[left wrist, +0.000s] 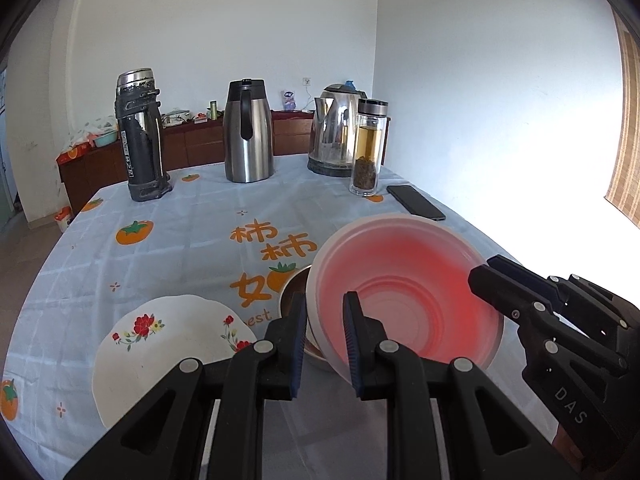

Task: Organize plates and bowls
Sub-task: 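Lift the pink plastic bowl with both tools and carry it over the steel bowl, then lower the pink plastic bowl into the steel bowl with both tools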

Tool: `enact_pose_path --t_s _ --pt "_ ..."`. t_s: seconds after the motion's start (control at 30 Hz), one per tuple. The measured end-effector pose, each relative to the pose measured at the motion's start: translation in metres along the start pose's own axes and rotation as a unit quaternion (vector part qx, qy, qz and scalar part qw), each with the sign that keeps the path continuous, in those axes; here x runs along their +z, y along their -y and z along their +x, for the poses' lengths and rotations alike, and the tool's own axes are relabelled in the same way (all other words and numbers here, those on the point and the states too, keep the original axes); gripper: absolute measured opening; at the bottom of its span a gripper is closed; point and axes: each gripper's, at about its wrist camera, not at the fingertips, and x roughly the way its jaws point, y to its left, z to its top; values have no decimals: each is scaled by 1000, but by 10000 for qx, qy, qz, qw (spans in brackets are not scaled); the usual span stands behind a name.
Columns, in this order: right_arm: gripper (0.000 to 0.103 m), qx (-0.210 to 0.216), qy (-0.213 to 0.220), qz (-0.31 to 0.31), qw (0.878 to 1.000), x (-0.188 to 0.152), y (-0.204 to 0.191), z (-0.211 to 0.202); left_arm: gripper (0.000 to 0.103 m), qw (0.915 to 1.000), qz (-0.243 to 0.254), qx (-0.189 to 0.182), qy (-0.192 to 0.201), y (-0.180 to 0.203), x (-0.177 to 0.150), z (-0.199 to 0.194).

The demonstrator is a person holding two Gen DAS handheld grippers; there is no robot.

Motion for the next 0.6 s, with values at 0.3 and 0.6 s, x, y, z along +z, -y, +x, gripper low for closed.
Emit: enact_pose_path --t_s 0.3,0.6 --pt "17 47 -244 31 9997 5 -3 20 20 9999 -128 -25 75 -13 17 8" --pt "17 -55 -417 101 9991 5 3 40 20 9999 -89 -74 -53 -16 20 34"
